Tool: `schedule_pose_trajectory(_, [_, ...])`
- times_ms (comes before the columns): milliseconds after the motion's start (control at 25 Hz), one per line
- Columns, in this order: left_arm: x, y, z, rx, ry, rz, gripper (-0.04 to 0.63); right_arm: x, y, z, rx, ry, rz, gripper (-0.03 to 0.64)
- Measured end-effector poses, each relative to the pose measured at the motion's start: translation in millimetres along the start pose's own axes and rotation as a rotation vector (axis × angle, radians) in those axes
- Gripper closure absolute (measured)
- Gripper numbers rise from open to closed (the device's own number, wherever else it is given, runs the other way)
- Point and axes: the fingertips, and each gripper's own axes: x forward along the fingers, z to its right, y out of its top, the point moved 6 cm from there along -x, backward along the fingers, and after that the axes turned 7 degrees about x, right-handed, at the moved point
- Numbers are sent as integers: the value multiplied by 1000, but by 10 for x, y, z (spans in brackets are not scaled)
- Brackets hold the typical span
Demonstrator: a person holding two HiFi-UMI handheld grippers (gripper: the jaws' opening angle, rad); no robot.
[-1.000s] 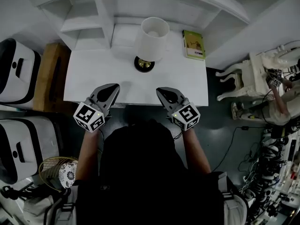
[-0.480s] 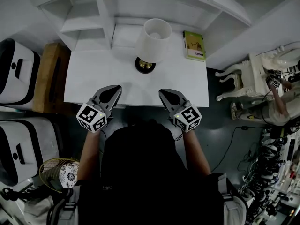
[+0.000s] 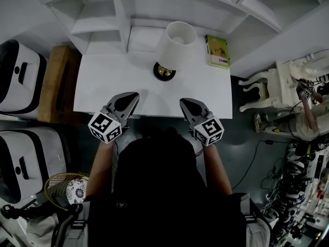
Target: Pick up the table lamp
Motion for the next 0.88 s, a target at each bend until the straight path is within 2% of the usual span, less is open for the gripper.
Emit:
schedule_pose_trajectory(600, [-168, 6, -19, 10, -1, -12, 584, 222, -170, -3, 8, 7, -11, 606])
schedule_pose_trajectory(880, [-280, 8, 0, 0, 33, -14, 584, 381, -241, 147, -15, -11, -23, 517])
